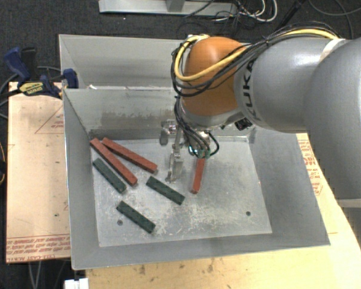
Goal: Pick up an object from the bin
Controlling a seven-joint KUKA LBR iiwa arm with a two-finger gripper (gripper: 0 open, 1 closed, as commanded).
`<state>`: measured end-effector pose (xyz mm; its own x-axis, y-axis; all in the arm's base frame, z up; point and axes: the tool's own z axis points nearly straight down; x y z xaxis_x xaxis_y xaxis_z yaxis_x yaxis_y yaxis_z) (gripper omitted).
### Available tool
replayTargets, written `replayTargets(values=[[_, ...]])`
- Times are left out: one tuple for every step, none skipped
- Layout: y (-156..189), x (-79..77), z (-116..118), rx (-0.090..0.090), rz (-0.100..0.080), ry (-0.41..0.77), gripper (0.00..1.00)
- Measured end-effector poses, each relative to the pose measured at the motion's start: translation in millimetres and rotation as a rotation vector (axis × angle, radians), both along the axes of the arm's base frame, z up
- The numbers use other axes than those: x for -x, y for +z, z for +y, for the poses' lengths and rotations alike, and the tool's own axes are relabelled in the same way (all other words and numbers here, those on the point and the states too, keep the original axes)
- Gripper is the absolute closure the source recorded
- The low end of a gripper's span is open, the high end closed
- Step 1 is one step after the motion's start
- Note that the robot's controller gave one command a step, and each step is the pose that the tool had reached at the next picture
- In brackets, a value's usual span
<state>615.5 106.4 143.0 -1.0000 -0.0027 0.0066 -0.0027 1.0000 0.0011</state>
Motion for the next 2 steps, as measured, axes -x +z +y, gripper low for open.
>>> replayTargets(values=[[-66.5, -28.9, 80.4, -0.003, -0.007, 0.123, 0.0], [-70.8, -37.6, 56.4, -0.002, -0.012, 0.104, 0.0]])
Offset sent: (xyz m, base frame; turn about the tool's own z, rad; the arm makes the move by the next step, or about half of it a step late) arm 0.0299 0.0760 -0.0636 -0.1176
